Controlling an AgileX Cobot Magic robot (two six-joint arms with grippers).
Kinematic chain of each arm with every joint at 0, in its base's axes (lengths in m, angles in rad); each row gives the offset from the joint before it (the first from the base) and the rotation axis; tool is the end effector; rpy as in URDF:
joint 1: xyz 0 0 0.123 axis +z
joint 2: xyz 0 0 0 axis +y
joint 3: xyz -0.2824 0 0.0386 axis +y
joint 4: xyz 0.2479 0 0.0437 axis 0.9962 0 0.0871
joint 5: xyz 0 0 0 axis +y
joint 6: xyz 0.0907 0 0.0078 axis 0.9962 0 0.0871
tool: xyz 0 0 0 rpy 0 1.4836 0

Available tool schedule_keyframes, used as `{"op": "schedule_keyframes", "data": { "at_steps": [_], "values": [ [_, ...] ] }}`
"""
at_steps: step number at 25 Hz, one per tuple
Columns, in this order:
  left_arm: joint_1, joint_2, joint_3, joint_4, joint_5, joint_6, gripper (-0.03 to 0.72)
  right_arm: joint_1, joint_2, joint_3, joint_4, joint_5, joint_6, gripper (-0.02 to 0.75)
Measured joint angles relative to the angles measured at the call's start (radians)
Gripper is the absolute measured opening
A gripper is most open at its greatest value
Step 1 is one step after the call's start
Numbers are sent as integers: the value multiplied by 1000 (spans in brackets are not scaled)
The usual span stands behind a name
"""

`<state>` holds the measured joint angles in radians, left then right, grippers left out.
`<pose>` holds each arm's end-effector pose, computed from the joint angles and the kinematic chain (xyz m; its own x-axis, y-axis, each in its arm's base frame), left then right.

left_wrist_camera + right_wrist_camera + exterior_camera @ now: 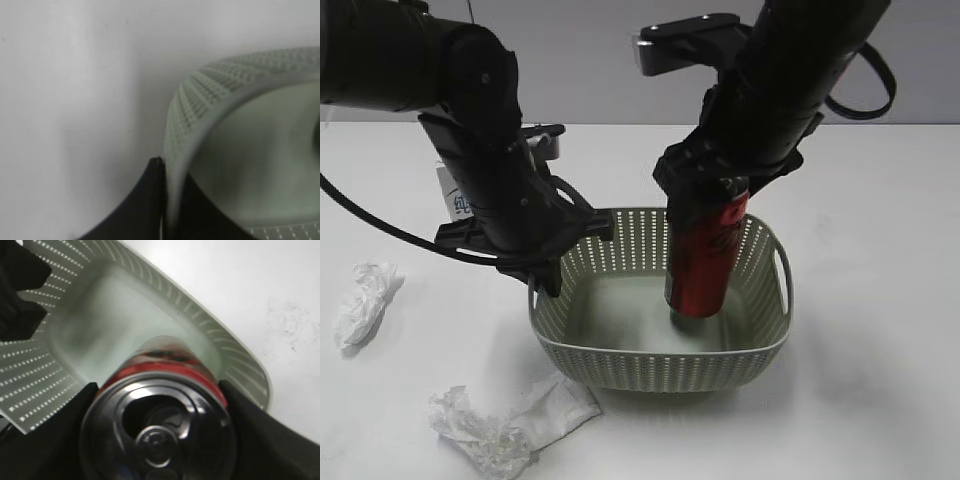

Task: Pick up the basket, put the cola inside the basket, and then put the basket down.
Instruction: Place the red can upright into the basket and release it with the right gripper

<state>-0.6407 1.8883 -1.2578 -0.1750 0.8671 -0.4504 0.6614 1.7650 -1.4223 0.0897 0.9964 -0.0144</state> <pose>0.2860 -0.2284 0.1794 -0.9942 0.0801 -0.0713 0.0929 0.9754 -0.2000 0.2870 0.2321 0.2643 -0.7702 -0.5560 -0.3126 -0.6050 0.7919 0.0822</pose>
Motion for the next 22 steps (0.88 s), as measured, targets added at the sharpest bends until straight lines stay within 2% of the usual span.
{"op": "schedule_keyframes", "data": {
  "at_steps": [12, 15, 16, 22],
  "values": [
    [0, 2, 0, 26, 12, -1, -4, 0, 30, 93, 10, -70, 3, 507],
    [0, 7, 0, 29, 14, -1, -4, 0, 30, 98, 12, -77, 3, 619],
    [0, 7, 0, 31, 14, 0, -4, 0, 29, 99, 17, -80, 3, 636],
    [0, 7, 0, 30, 14, -1, -4, 0, -7, 97, 38, -92, 3, 638]
  ]
}}
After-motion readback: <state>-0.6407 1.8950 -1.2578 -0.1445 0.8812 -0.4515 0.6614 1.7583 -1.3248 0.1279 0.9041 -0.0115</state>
